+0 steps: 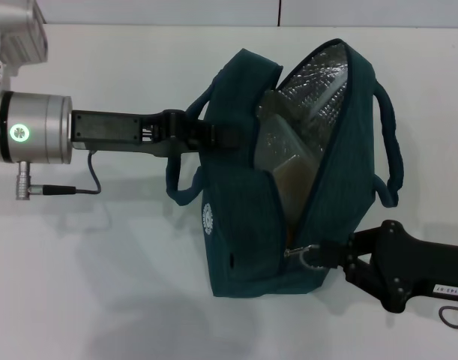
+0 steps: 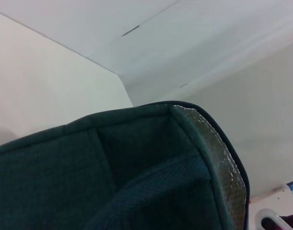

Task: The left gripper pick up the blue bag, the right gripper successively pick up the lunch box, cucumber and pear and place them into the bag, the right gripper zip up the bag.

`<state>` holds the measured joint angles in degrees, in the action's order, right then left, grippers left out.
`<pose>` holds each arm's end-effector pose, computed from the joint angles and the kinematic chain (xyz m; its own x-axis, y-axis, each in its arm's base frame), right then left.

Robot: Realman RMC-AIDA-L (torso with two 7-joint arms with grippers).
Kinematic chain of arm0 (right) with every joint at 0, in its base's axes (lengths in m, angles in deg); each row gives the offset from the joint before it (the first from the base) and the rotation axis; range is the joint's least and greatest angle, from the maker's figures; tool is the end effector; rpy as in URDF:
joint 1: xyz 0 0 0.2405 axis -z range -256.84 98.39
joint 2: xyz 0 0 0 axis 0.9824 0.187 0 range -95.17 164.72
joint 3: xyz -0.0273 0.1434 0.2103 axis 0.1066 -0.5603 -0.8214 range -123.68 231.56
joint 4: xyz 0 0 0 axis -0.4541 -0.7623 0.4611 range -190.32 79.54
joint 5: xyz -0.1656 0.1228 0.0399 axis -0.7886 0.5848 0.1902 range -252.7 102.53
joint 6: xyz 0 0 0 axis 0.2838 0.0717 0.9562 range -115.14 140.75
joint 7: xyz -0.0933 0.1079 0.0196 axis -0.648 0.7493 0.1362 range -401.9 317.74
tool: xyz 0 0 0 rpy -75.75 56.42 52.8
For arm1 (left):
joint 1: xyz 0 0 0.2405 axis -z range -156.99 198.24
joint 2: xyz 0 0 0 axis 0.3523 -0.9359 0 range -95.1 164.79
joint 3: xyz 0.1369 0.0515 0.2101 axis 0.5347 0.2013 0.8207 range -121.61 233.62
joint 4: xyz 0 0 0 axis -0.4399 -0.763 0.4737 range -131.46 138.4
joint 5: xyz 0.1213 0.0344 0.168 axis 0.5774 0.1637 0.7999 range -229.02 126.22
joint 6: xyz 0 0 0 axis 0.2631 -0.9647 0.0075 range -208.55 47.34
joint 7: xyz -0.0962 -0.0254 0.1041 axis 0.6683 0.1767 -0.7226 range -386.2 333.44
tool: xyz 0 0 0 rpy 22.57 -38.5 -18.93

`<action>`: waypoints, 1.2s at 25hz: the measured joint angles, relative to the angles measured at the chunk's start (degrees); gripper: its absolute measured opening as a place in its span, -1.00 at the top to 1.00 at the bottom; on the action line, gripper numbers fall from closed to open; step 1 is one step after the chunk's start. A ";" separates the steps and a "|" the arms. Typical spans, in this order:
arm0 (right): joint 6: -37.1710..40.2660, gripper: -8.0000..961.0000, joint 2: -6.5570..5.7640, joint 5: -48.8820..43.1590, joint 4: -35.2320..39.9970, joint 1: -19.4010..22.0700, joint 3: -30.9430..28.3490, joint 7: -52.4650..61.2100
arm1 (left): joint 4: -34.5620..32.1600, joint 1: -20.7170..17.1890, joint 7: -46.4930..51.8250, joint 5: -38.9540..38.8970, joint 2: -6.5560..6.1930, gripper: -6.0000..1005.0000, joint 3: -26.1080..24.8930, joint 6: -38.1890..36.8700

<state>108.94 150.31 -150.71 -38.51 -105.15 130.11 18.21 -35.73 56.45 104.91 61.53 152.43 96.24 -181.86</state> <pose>0.2537 0.2580 -0.0477 0.6650 -0.3068 -0.6809 -0.3248 -0.9398 0.1062 -0.2140 0.3345 0.0150 0.2974 0.8946 0.3335 0.8010 -0.4239 0.4228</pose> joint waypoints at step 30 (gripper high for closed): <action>3.80 0.95 0.66 7.26 -0.28 -1.66 -0.22 -3.95 | 0.00 -4.63 -12.74 -11.08 0.87 0.80 -0.16 1.12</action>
<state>112.74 150.97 -143.46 -38.79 -106.81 129.88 14.26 -35.72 51.82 92.17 50.46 153.31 96.08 -180.74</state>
